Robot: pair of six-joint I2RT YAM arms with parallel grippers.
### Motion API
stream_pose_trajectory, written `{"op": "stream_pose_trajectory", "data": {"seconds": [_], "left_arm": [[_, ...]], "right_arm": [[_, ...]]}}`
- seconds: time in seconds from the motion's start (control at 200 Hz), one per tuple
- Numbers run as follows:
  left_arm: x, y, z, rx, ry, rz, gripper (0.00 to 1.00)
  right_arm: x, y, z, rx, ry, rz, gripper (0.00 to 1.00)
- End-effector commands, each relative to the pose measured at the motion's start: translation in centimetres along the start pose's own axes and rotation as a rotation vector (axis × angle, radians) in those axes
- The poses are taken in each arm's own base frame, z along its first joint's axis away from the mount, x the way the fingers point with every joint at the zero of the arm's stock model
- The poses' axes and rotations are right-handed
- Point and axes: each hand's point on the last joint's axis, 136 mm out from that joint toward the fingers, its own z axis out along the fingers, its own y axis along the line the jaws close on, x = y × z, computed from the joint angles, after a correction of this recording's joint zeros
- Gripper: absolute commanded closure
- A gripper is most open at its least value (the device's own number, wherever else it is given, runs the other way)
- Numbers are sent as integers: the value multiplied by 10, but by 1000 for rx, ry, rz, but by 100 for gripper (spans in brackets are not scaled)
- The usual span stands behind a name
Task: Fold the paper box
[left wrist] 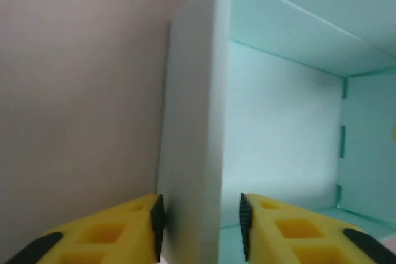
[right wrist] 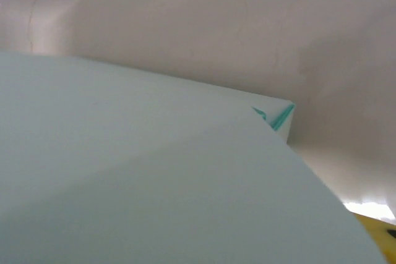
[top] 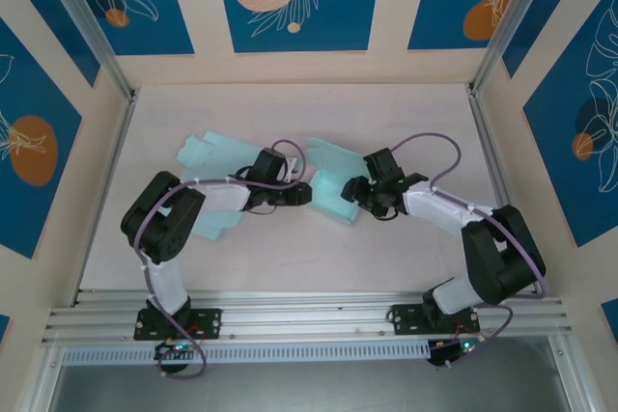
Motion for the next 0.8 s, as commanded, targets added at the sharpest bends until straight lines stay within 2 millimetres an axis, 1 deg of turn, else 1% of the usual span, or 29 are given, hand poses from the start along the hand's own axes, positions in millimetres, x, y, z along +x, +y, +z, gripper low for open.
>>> {"op": "stream_pose_trajectory", "data": {"seconds": [0.0, 0.075, 0.135, 0.2, 0.245, 0.315, 0.385, 0.445, 0.55, 0.685, 0.715, 0.795], "left_arm": [[-8, -18, -15, 36, -58, -12, 53], [-13, -10, -26, -35, -96, -1, 51], [-21, -2, -36, -110, -133, 16, 49], [-33, 1, -44, -166, -162, 41, 47], [-40, 1, -46, -196, -162, 66, 47], [-47, 4, -44, -247, -134, 113, 47], [-50, 12, -40, -323, -105, 163, 47], [-49, 15, -37, -365, -86, 203, 47], [-43, 12, -32, -400, -69, 264, 47], [-33, 21, -26, -500, -37, 341, 48], [-31, 23, -24, -511, -32, 353, 48], [-27, 21, -16, -497, -23, 373, 48]], "right_arm": [[-8, 12, 2, -32, 11, -67, 40], [-10, 10, 4, -22, 14, -82, 41], [-11, 9, 6, -21, 17, -98, 42], [-11, 8, 8, -16, 19, -119, 43], [-11, 8, 9, -15, 22, -130, 43], [-11, 6, 10, -5, 25, -136, 43], [-11, 6, 10, -3, 26, -139, 43], [-9, 6, 11, 1, 28, -140, 42], [-8, 7, 12, 8, 28, -150, 42], [-5, 6, 16, 35, 34, -165, 42], [-5, 6, 17, 40, 35, -169, 42], [-3, 7, 20, 53, 38, -183, 42]]}}
